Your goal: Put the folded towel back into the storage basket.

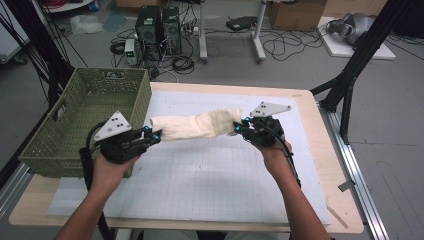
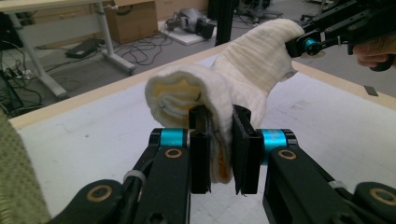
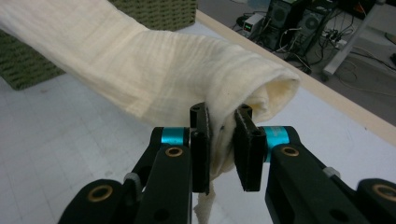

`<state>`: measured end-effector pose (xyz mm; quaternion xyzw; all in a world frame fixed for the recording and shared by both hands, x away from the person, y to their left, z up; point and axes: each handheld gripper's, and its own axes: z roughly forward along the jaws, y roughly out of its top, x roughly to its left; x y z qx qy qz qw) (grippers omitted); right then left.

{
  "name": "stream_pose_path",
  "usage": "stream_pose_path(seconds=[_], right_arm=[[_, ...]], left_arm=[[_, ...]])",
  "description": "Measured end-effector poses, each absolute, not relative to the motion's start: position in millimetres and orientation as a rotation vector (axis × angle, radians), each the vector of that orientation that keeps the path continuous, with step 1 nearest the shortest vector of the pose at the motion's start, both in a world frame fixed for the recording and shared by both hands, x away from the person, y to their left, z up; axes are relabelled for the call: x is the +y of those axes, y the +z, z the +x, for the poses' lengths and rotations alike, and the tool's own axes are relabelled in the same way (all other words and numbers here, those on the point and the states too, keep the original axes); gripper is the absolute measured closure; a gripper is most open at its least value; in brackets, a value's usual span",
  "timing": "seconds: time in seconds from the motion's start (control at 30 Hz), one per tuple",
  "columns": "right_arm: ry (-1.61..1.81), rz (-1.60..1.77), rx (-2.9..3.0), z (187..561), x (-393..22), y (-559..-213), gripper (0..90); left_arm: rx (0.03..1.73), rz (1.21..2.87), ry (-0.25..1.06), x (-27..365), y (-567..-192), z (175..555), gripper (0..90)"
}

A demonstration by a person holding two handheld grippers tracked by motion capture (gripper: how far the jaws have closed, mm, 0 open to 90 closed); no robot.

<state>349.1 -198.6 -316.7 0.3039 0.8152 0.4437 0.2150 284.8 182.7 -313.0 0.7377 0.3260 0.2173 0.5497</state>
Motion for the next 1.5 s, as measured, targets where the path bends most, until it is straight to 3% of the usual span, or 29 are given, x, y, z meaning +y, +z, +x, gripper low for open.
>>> stream_pose_path(seconds=[0.63, 1.5], right_arm=[[1.269, 0.734, 2.271, 402.5, -111.7, -272.4, 78.7], [1.248, 0.577, 2.347, 444.5, 34.1, -260.2, 78.7]], left_arm=[[0.885, 1.615, 0.658, 270.7, -286.7, 266.6, 78.9], [1.105, 1.519, 0.795, 372.0, -300.9, 248.6, 78.9]])
